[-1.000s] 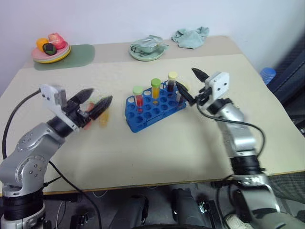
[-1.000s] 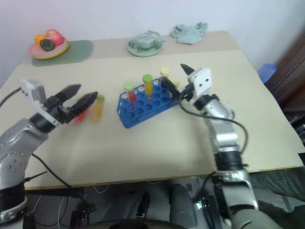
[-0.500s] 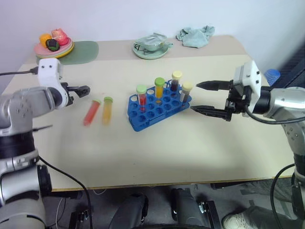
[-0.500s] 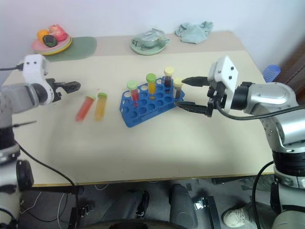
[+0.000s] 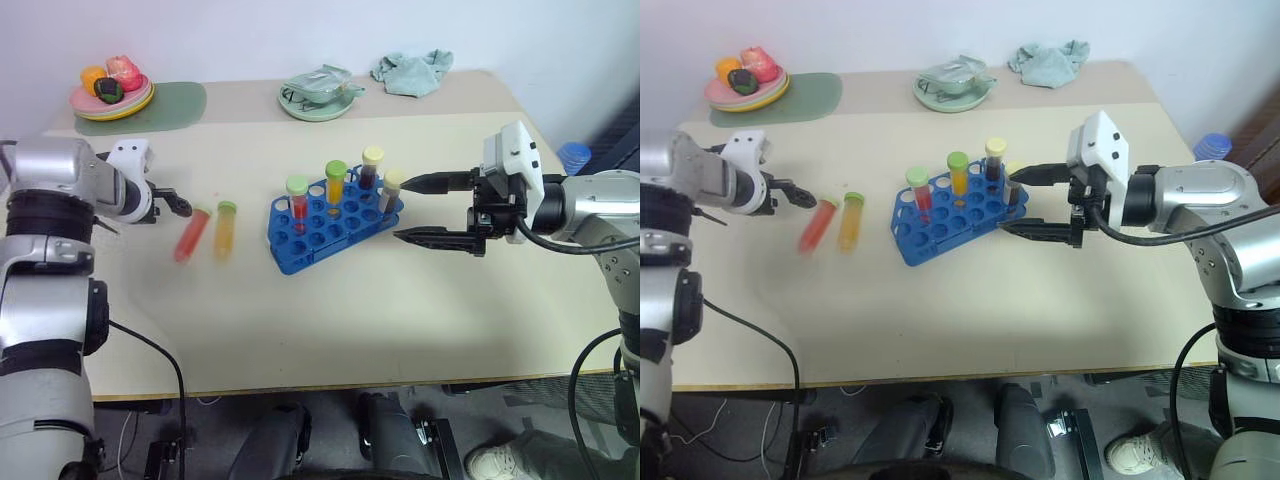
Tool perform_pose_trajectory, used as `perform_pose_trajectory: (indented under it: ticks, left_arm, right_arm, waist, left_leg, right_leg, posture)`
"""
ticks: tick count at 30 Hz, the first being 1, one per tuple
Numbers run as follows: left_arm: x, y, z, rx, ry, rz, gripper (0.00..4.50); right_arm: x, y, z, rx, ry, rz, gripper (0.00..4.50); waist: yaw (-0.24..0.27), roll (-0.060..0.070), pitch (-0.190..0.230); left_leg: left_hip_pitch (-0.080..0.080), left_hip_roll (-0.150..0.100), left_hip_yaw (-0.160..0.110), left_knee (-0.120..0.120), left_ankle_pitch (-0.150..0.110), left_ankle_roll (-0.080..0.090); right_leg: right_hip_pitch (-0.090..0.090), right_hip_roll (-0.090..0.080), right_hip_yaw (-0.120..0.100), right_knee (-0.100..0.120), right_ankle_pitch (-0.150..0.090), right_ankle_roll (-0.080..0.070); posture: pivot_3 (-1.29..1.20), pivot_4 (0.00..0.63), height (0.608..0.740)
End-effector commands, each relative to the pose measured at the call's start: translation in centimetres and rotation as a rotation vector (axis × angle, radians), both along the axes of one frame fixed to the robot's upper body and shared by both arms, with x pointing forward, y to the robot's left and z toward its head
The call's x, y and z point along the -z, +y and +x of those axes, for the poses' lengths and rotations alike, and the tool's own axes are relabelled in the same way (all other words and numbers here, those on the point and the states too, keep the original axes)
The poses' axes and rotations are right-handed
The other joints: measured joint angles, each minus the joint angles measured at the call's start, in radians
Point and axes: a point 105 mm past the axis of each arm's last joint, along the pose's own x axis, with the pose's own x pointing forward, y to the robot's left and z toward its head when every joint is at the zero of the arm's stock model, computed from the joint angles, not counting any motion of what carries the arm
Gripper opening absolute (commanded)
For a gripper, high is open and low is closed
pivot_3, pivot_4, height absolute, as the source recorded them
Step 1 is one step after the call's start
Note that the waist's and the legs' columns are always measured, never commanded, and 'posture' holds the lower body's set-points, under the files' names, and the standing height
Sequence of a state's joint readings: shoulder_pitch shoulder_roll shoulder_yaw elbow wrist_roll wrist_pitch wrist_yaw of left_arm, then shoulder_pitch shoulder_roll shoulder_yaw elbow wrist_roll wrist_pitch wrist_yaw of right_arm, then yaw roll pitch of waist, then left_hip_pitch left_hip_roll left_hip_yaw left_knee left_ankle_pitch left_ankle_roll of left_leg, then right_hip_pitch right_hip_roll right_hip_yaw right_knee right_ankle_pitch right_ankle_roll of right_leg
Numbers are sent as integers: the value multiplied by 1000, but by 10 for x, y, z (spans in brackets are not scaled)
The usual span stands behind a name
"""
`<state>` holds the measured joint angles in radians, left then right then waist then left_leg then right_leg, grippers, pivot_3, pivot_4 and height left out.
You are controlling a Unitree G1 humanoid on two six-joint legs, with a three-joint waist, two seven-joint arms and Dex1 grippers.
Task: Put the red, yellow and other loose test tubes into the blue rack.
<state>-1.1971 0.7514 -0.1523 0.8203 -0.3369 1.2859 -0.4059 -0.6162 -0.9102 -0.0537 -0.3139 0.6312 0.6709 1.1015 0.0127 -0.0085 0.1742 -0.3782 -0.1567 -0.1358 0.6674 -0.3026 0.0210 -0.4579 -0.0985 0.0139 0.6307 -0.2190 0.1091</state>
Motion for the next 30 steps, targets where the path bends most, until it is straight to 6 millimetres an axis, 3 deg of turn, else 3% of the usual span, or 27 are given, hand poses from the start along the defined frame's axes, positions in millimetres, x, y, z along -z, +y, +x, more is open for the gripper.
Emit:
perform_pose_trajectory:
  ticks: [1, 11, 14, 19, 20, 26, 30]
  left_arm:
    - [-10, -3, 9, 40, -29, 24, 4500]
    - [3, -23, 20, 141, 21, 53, 4500]
    - [7, -24, 19, 158, 48, 71, 3604]
    - [10, -21, 18, 163, 63, 109, 1027]
    - [11, -21, 18, 165, 65, 110, 736]
    - [-2, -18, 14, 169, 58, 55, 718]
    - [-25, -21, 2, 344, -46, -1, 718]
  right_arm:
    - [-8, 0, -4, 12, -57, -17, 3653]
    - [-7, -2, -11, 48, -59, -20, 3653]
    - [-7, -3, -13, 56, -55, -17, 3714]
    - [-6, -5, -13, 71, -61, -20, 3714]
    - [-6, -5, -13, 73, -61, -19, 3714]
    - [-5, -5, -13, 80, -60, -15, 3714]
    - [-4, -7, -12, 91, -58, -2, 3714]
  waist:
    - [0, 0, 0]
    - [-2, 0, 0]
    - [-3, -1, 0]
    - [-1, -1, 0]
    - [0, -1, 0]
    - [-2, -1, 0]
    - [-13, -1, 1]
  left_leg:
    - [0, 0, 0, 0, 0, 0]
    - [-10, -1, 0, 7, 0, 1]
    - [-13, -1, 0, 13, -1, 1]
    - [-13, -1, 0, 14, -1, 2]
    - [-13, -1, 0, 14, -1, 2]
    - [-13, -1, 0, 14, -1, 2]
    - [-15, -1, 0, 14, -1, 2]
  right_leg:
    - [-1, 0, 0, 0, 0, 0]
    - [-7, 0, -1, 1, 1, 2]
    - [-8, 0, -1, 2, 3, 3]
    - [-7, 0, -1, 2, 4, 4]
    - [-7, 0, -1, 2, 4, 4]
    - [-7, 0, -1, 3, 4, 4]
    - [-9, 0, 0, 3, 4, 4]
  posture:
    - [0, 150, 740]
    - [0, 150, 740]
    - [0, 150, 740]
    - [0, 150, 740]
    - [0, 150, 740]
    - [0, 150, 740]
    - [0, 150, 740]
